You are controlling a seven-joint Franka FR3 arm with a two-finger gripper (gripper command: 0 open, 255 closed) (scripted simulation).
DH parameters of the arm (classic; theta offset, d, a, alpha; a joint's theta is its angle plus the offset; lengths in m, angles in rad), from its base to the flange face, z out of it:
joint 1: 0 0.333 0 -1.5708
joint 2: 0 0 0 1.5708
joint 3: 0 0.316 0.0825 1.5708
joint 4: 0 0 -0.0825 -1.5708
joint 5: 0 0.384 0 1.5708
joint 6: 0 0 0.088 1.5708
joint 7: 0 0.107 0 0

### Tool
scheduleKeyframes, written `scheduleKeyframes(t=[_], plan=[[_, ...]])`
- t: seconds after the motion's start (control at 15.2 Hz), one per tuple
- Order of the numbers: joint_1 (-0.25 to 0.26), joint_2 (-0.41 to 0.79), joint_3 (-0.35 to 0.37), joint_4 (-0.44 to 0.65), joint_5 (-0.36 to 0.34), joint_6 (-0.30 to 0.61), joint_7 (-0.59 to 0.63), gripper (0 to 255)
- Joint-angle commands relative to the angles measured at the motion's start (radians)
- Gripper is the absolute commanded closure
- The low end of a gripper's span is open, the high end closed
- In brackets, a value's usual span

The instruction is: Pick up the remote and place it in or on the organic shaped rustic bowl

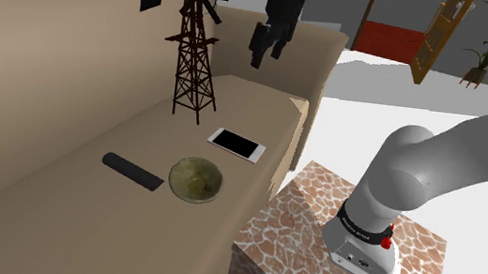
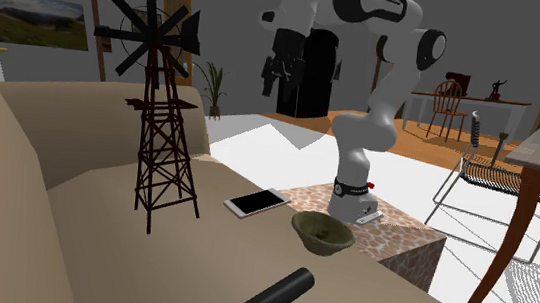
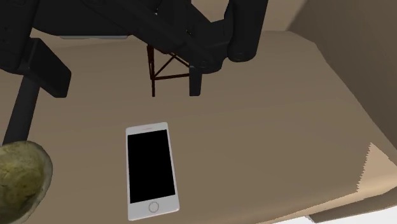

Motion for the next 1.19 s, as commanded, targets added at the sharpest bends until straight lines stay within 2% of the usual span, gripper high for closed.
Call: scheduleKeyframes(t=[0.0,0.59,1.12], plan=[[0.011,0.044,0.027,-0.002,0.015,0.034,0.027,0],[0.053,0.287,0.149,0.036,0.059,0.187,0.148,0],[0.083,0.547,0.248,0.141,0.043,0.297,0.266,0]])
